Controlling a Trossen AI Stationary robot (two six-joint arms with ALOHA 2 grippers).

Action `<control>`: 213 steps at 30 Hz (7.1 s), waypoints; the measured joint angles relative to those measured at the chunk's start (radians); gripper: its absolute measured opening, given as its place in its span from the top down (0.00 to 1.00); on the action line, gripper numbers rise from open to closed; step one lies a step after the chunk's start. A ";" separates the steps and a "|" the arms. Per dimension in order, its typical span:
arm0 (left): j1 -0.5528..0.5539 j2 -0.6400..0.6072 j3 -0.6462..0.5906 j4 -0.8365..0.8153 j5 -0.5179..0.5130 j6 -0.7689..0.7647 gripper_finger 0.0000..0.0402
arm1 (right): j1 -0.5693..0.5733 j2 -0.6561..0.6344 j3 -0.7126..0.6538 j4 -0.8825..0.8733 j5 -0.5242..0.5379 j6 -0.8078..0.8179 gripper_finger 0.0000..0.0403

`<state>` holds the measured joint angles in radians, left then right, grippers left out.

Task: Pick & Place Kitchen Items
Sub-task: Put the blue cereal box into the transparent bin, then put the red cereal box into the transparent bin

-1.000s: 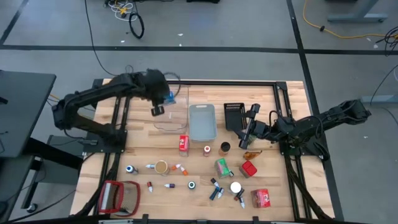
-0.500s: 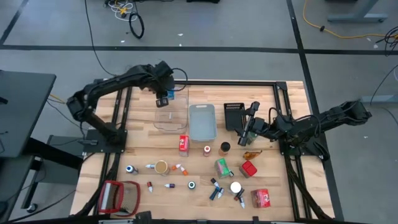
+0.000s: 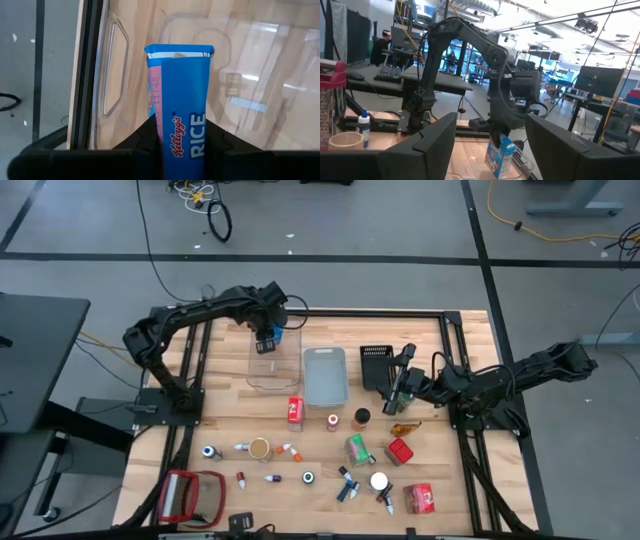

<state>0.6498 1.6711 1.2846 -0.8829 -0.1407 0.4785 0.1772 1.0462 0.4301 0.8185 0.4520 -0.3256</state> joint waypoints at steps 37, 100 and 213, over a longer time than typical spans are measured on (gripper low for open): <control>-0.101 -0.001 0.001 -0.027 -0.496 0.078 0.34 | 0.000 0.000 0.000 -0.004 -0.001 0.011 0.38; -0.908 -0.027 0.117 -0.101 -0.283 -1.604 0.36 | -0.035 0.000 0.000 0.105 -0.331 -0.197 0.38; -0.934 0.090 -0.032 0.130 -0.270 -1.435 0.62 | -0.177 0.000 0.000 0.213 -0.627 -0.343 0.38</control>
<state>-0.2844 1.7609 1.2529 -0.7534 -0.4105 -0.9563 0.0006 1.0458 0.4301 1.0313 -0.1745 -0.6682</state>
